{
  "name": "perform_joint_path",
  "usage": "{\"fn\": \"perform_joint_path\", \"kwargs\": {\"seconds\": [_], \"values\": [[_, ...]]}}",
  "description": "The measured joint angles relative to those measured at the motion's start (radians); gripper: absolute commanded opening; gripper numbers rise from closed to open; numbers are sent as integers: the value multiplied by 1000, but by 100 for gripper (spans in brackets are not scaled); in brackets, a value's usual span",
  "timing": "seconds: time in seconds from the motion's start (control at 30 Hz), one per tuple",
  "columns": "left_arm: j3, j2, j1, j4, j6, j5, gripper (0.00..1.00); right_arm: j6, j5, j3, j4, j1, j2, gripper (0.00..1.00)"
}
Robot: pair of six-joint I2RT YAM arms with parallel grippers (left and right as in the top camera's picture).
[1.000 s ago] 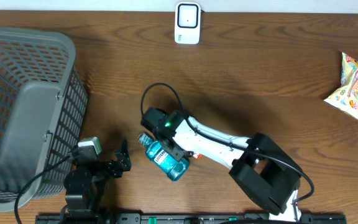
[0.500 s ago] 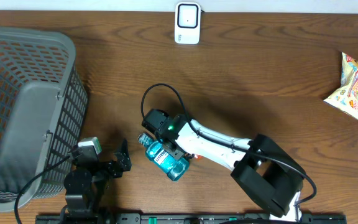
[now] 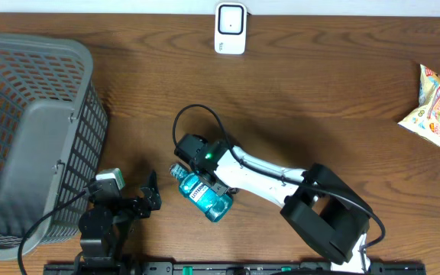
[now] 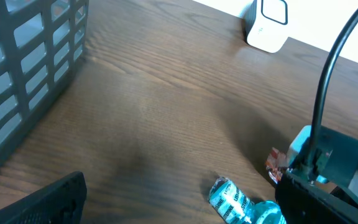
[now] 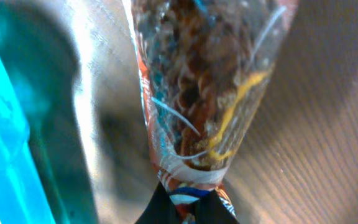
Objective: Scan the item barcode
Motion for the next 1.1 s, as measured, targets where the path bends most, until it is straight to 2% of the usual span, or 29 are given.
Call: {"fn": "perform_joint_path", "kwargs": {"seconds": [0.1, 0.2, 0.33, 0.47, 0.63, 0.87, 1.1], "values": [[0, 0, 0, 0, 0, 0, 98, -67, -125, 76, -115, -41, 32, 1], [0, 0, 0, 0, 0, 0, 98, -173, -365, 158, -261, -115, 76, 1], [0, 0, 0, 0, 0, 0, 98, -402, -750, 207, -392, -244, 112, 1], [0, 0, 0, 0, 0, 0, 98, -600, -1033, 208, -475, -347, 113, 1], [0, 0, 0, 0, 0, 0, 98, -800, -1274, 208, -589, -403, 113, 1], [0, 0, 0, 0, 0, 0, 98, -1046, -1553, 210, -807, -409, 113, 1], [0, 0, 0, 0, 0, 0, 98, -1104, -1710, 212, -853, -409, 113, 1]]}}
